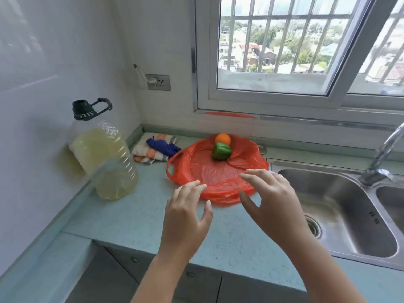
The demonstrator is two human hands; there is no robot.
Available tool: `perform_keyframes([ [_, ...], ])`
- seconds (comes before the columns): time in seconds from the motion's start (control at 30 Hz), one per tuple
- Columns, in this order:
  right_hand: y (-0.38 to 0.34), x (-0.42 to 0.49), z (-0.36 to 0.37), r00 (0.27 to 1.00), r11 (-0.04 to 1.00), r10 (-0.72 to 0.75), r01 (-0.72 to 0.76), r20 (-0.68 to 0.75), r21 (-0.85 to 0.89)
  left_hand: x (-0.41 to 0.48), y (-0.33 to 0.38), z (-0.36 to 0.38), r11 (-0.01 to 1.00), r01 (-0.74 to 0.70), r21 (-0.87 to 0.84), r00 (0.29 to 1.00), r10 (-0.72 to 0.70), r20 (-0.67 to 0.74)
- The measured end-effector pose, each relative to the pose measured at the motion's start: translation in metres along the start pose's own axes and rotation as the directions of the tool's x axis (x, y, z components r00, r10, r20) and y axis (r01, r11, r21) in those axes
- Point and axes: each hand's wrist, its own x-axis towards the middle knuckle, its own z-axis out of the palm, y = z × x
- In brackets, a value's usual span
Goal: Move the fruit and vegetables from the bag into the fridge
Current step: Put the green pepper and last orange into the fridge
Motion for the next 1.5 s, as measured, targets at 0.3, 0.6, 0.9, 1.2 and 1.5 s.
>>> perform_keyframes([
  [0.3,0.032,0.067,0.067,0.998,0.997,0.051,-0.05,0.021,-0.06,0.085,-0.063,0.052,0.998,0.025,-0.057,0.995,-0.019,0.099],
  [0.6,0.111,0.146,0.15,0.991,0.996,0.089,-0.086,0.098,-0.032,0.18,-0.098,0.124,0.997,0.082,0.017,0.971,-0.083,0.223],
  [0.9,0.184,0.213,0.237,0.975,0.991,0.127,-0.132,0.185,0.016,0.256,-0.142,0.194,0.988,0.157,0.014,0.926,-0.152,0.345],
  [1.2,0.235,0.239,0.308,0.941,0.992,0.019,-0.06,0.338,0.113,0.295,-0.174,0.258,0.986,0.164,0.016,0.879,-0.154,0.451],
  [1.5,0.264,0.257,0.35,0.885,0.977,-0.185,0.12,0.426,0.174,0.297,-0.193,0.293,0.976,0.214,-0.043,0.869,-0.17,0.465],
])
